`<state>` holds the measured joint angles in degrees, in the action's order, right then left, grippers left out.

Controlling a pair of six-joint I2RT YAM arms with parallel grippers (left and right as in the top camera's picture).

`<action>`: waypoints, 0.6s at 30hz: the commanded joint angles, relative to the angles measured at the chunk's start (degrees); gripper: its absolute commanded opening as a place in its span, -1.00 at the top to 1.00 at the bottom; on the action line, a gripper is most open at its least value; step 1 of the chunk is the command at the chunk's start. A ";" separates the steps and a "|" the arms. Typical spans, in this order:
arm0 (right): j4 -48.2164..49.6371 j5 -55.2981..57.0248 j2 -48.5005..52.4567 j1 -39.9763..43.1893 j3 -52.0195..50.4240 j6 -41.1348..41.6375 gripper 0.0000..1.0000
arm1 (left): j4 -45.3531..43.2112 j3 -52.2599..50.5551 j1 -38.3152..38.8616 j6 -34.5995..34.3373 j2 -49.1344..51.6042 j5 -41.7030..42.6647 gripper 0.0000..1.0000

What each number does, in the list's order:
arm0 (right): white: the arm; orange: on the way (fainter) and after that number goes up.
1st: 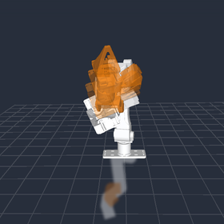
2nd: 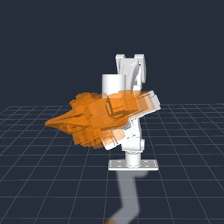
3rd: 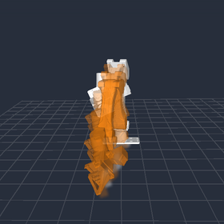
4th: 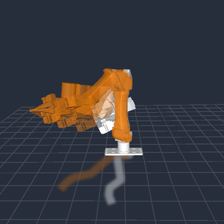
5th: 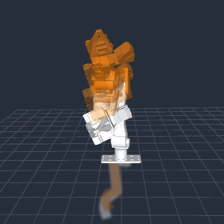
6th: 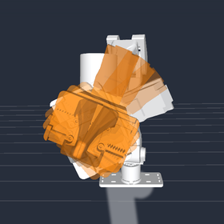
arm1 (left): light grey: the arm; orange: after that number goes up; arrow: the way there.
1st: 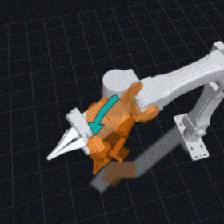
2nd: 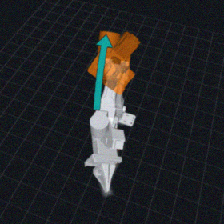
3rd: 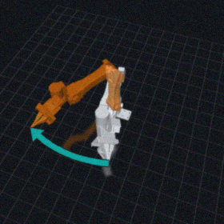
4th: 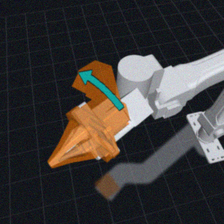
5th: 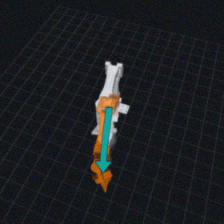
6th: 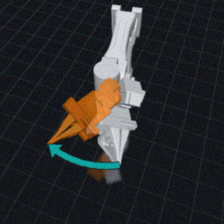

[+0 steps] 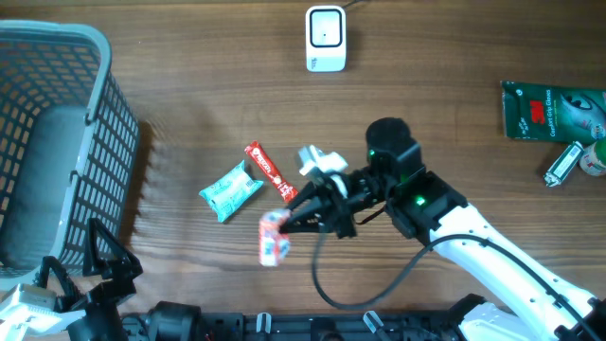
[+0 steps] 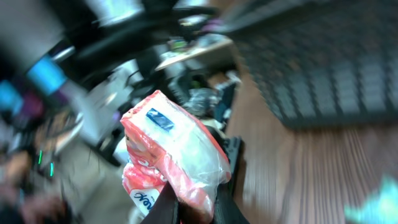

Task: Scan the item barcode
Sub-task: 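Grasp the red-white tissue pack with the right gripper, then lift the tissue pack and hold it at the scanner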

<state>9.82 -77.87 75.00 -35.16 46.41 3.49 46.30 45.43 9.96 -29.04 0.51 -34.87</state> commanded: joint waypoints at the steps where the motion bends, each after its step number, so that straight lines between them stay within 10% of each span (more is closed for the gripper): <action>1: 6.38 -15.08 0.52 1.81 0.17 -11.50 0.91 | -0.13 0.09 -0.22 -0.17 -0.04 -0.57 -1.00; 5: 28.41 -15.06 0.52 1.81 0.17 15.45 0.91 | -0.13 0.09 -0.22 -0.17 -0.04 -0.57 -1.00; 12: 19.34 -11.98 0.61 1.88 0.07 13.00 0.91 | -0.13 0.09 -0.22 -0.17 -0.02 -0.57 -1.00; 18: -14.62 62.86 0.96 1.03 0.22 -3.17 0.92 | -0.13 0.09 -0.22 -0.17 -0.02 -0.57 -1.00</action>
<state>-2.87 -47.62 75.75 -33.95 46.37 7.38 46.33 45.43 9.96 -29.06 0.49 -34.87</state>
